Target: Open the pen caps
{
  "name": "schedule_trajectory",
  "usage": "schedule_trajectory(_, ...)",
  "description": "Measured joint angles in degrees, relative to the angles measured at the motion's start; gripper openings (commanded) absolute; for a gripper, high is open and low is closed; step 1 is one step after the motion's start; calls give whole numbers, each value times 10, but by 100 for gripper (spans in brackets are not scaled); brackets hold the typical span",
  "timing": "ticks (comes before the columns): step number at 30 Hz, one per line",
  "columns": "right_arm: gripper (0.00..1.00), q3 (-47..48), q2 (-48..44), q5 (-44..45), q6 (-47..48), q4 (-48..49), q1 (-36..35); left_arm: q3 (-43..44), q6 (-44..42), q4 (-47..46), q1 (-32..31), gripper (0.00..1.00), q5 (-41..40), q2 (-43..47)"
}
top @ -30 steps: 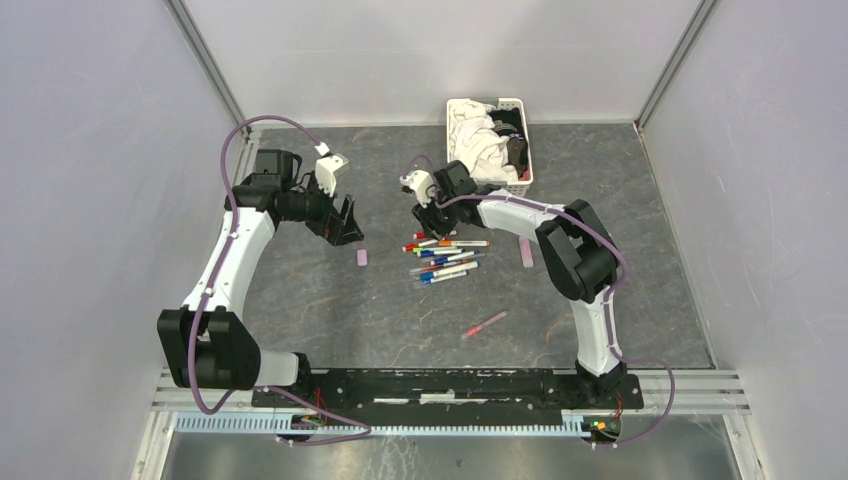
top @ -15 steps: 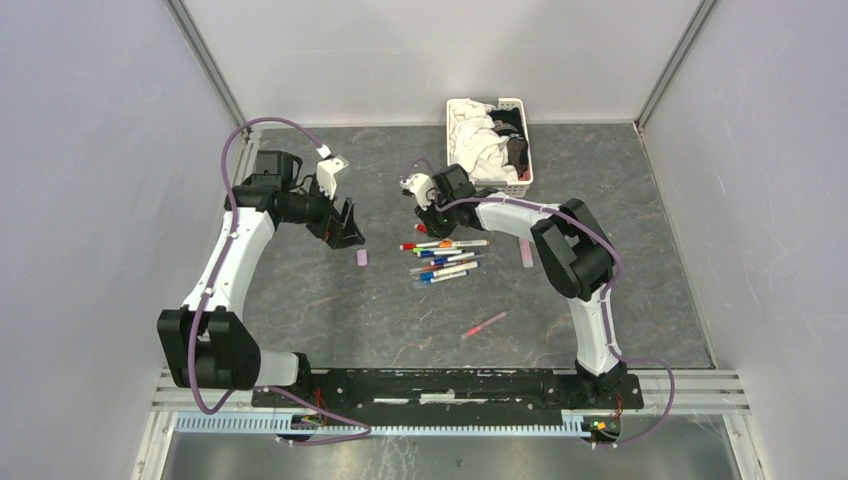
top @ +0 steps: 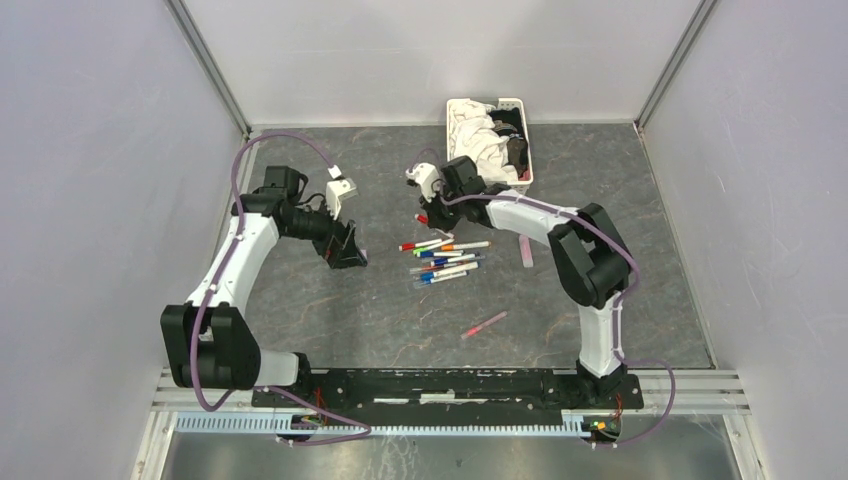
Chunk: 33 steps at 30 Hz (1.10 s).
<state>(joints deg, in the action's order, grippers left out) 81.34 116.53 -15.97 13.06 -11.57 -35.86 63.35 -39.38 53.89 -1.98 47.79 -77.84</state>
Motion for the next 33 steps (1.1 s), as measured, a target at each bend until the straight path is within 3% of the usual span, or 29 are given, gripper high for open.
schedule_trajectory(5, 0, -2, -66, -59, -18, 2, 1, -1, -42, 9, 0, 100, 39, 0)
schedule_trajectory(14, 0, -62, -159, -268, -94, 63, -19, 11, -135, 76, -3, 95, 115, -7)
schedule_trajectory(25, 0, -52, -133, -391, -121, 43, -68, 29, -226, 152, -42, 70, 146, -33)
schedule_trajectory(33, 0, -35, -116, -433, -138, 38, -76, 38, -241, 163, -64, 33, 156, -43)
